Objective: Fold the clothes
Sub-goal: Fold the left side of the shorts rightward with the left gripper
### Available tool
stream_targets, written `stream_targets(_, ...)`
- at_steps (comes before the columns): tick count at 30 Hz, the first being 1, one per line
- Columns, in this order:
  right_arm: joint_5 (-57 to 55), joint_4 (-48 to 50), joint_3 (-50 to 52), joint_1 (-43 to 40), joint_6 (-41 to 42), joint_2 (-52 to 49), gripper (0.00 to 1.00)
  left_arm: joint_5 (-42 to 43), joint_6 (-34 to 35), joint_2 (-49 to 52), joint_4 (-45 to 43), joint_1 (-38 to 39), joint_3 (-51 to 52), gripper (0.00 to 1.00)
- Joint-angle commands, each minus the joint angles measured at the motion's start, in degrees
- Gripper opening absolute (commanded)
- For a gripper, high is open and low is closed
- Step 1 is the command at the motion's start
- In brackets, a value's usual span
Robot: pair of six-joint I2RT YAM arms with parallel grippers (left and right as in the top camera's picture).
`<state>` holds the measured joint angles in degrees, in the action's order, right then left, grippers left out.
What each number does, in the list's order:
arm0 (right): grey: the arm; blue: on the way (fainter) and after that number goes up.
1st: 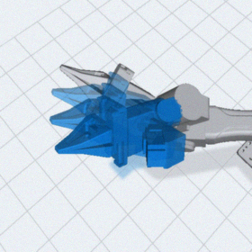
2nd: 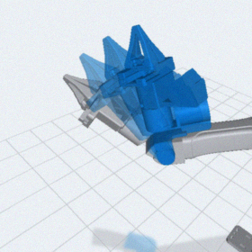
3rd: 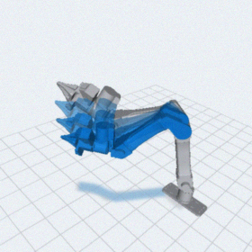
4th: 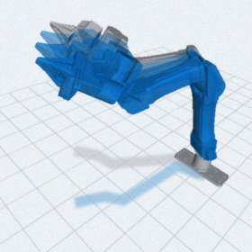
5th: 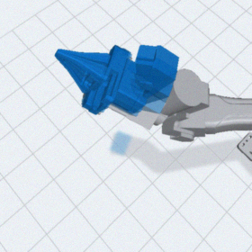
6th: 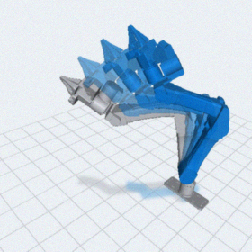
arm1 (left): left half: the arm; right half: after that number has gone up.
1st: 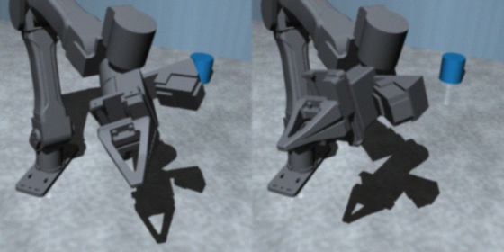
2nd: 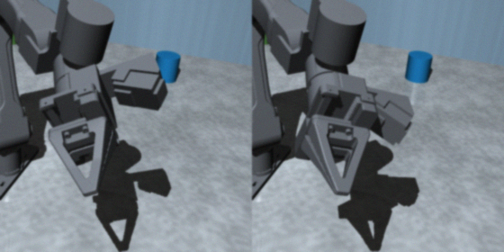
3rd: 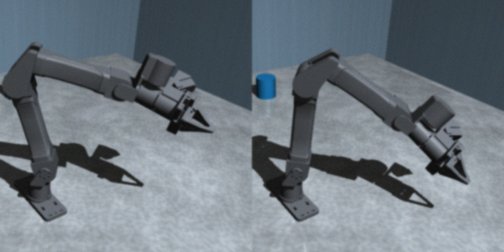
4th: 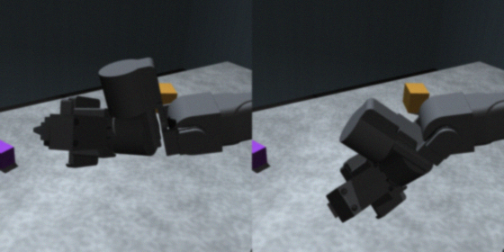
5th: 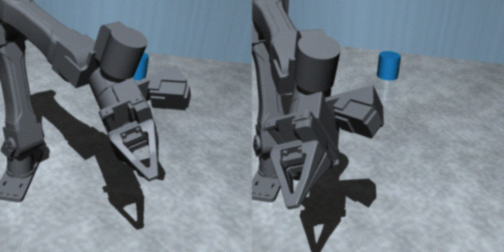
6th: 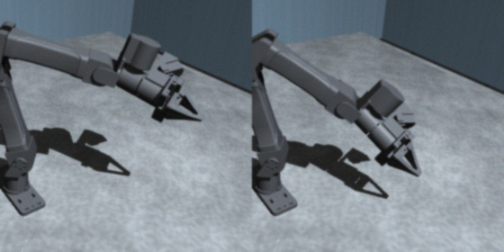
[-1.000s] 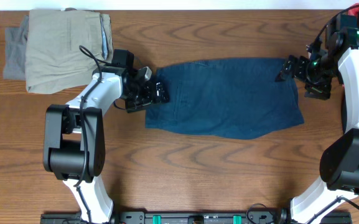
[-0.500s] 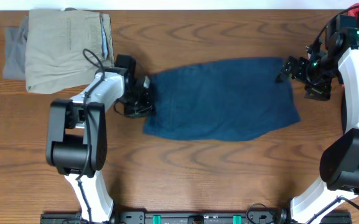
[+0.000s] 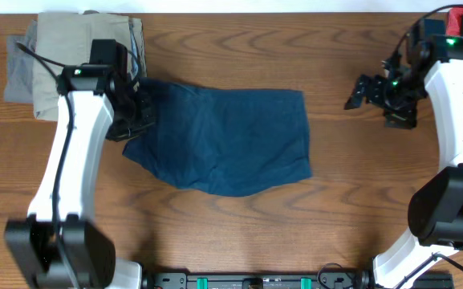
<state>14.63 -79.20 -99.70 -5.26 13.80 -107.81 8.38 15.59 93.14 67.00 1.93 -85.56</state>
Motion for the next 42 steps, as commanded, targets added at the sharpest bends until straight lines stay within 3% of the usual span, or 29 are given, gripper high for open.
stream_targets(1, 0.22, 0.50, -0.59, 2.64, -0.76, 1.31, 0.99, -1.33, 0.33, -2.97, 1.16, 3.72, -0.61, 0.06)
stream_targets(9, -1.09, 4.59, 3.26, 7.69, 1.53, 1.31, 0.99, -1.36, 5.92, -4.44, -2.25, 15.23, -0.59, 0.06)
stream_targets(18, -0.66, 20.41, 17.64, 13.70, 2.62, 1.29, 0.98, -1.42, 7.39, -3.28, -11.80, 26.67, -0.59, 0.06)
stream_targets(20, -0.66, 22.97, 20.02, 14.60, 3.76, 1.29, 0.88, -1.66, 7.41, -3.28, -13.07, 28.55, -0.59, 0.06)
stream_targets(22, -0.68, 25.09, 21.97, 15.10, 4.96, 1.29, 0.58, -1.62, 7.48, -3.28, -14.34, 30.32, -0.59, 0.06)
stream_targets(24, -0.68, 26.64, 23.63, 15.19, 6.23, 1.29, 0.40, -1.62, 7.45, -3.28, -15.37, 31.82, -0.59, 0.06)
stream_targets(26, -0.68, 27.87, 25.00, 15.19, 7.26, 1.16, 0.29, -1.64, 7.45, -3.28, -16.26, 33.05, -0.59, 0.06)
stream_targets(32, -4.33, 29.94, 27.96, 15.17, 8.63, -0.81, 0.21, -4.98, 7.45, -3.28, -16.81, 34.99, -0.59, 0.06)
stream_targets(42, -8.81, 28.79, 28.09, 14.05, 8.28, -2.95, 0.18, -22.05, 9.14, -6.58, -4.24, 31.47, -2.38, 0.06)
